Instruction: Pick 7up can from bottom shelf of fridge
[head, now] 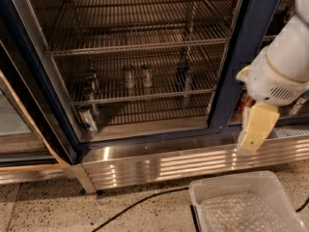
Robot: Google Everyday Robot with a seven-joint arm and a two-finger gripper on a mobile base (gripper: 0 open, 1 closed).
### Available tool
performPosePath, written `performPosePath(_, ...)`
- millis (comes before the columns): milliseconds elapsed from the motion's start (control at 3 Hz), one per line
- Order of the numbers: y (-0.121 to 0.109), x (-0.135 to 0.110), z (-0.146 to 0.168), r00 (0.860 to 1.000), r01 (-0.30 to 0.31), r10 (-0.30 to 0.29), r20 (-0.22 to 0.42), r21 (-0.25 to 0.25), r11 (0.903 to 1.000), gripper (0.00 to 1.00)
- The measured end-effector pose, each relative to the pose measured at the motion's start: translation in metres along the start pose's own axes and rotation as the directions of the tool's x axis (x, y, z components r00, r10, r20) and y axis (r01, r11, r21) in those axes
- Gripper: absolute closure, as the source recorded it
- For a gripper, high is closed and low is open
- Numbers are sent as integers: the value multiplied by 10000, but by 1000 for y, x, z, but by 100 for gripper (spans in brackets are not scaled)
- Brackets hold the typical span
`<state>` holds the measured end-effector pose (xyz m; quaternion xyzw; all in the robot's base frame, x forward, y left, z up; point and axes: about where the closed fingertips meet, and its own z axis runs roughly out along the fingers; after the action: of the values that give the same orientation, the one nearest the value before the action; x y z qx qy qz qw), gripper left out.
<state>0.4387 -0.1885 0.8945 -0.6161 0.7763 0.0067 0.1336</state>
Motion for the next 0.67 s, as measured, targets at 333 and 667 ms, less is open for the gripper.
performPosePath(333,17,-1,67,9993,259,-242,283,-635,9976,0)
performPosePath(667,27,-1,117,9967,631,-580,565,-925,9937,0)
